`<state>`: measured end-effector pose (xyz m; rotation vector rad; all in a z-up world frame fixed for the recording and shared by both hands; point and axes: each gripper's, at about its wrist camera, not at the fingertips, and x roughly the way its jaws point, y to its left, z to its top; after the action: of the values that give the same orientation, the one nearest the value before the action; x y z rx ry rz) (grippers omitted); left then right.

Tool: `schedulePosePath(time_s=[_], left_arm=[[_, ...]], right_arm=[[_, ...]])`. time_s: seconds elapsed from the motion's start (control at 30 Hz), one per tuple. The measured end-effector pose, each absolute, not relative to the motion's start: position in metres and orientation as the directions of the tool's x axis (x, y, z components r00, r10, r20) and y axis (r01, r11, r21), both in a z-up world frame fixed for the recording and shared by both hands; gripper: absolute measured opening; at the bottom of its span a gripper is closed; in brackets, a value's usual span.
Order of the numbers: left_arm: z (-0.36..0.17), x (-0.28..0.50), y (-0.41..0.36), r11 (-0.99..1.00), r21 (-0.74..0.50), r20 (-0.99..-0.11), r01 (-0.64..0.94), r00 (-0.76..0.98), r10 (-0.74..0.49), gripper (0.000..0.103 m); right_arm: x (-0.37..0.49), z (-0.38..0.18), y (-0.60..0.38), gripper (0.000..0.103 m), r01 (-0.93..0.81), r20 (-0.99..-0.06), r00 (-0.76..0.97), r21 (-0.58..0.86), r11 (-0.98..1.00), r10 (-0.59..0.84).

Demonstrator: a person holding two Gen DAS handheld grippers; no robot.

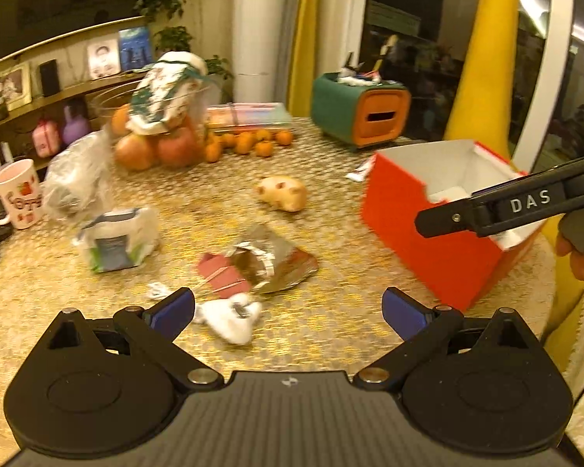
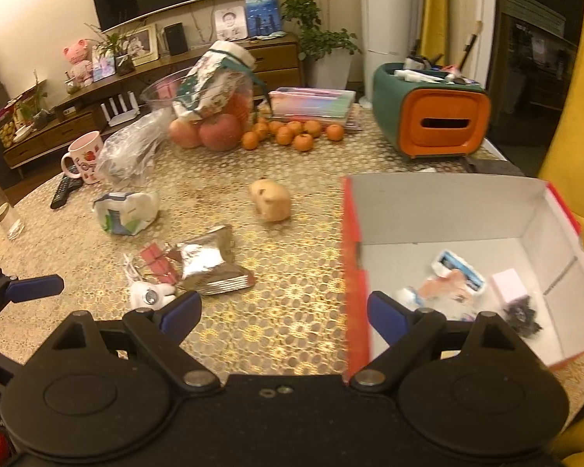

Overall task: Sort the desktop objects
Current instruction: 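Move the left tool to the white cable while the right tool approaches the silver foil packet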

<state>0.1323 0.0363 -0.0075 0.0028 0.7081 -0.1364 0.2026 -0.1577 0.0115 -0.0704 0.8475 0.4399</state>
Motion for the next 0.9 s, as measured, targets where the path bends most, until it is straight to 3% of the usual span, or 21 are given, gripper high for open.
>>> schedulePosePath(time_s=[0.9], left_arm=[[-0.063,0.193,0.118,0.997,0.045,-0.721,-0.062,0.689,0.076,0.103]], right_arm=[[0.250,-0.041,-0.083,0.089,-0.507,-0.794,0.495,0.066,0.860,0.353]])
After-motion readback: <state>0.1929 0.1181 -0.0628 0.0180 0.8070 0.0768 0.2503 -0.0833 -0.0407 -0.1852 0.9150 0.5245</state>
